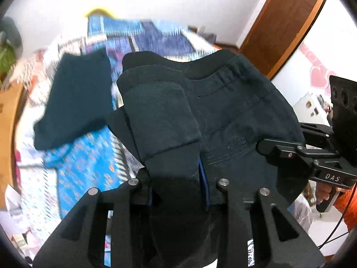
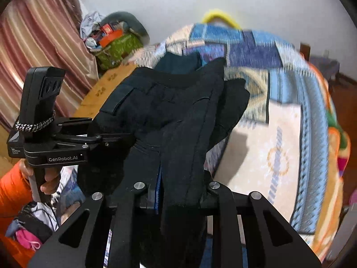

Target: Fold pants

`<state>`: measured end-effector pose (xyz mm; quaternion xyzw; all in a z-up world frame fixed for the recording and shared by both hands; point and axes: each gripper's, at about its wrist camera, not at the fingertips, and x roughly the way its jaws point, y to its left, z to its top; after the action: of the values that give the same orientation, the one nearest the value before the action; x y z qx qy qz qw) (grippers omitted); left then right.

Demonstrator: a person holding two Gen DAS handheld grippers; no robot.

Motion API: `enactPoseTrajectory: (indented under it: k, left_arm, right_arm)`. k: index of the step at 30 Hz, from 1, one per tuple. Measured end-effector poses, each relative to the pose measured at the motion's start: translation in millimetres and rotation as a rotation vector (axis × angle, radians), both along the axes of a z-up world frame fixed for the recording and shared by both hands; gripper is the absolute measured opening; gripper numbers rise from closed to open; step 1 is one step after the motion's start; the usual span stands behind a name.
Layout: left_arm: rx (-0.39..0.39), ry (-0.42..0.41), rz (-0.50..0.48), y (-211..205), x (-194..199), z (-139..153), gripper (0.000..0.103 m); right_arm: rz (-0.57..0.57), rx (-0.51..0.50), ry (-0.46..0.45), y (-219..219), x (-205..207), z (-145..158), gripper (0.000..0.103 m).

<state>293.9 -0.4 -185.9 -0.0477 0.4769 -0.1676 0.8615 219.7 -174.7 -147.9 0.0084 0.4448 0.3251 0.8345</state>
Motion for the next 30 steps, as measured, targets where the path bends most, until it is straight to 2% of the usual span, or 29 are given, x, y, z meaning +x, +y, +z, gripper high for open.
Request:
enactPoseTrajectory:
  k: [5, 9, 12, 15, 19, 23, 26, 30]
  left_arm:
    - [0.012, -0.140, 0.060, 30, 8, 52, 0.031]
    - [0.041, -0.229, 0.114, 59, 22, 82, 0.031]
    - [0.057, -0.267, 0.154, 86, 39, 92, 0.031]
    - [0.051, -0.268, 0.190, 113, 60, 92, 0.031]
    - [0.049, -0.262, 0.224, 147, 98, 80, 0.031]
    - [0.045, -0.208, 0.236, 173, 138, 49, 0.031]
    - [0.084, -0.181, 0.230, 185, 168, 15, 0.033]
    - [0.129, -0.106, 0.240, 197, 207, -50, 0.038]
  right_arm:
    - [0.003, 0.061, -0.107, 21, 17, 34, 0.019]
    - [0.020, 0.106, -0.167, 53, 46, 53, 0.019]
    - [0.036, 0.126, -0.197, 71, 65, 57, 0.019]
    - [0.046, 0.146, -0.202, 94, 91, 53, 0.019]
    - [0.053, 0.152, -0.188, 123, 124, 36, 0.019]
    - [0.046, 0.149, -0.139, 144, 161, 7, 0.019]
    - [0.038, 0.141, -0.080, 158, 186, -24, 0.019]
    - [0.033, 0.089, 0.013, 171, 219, -77, 0.019]
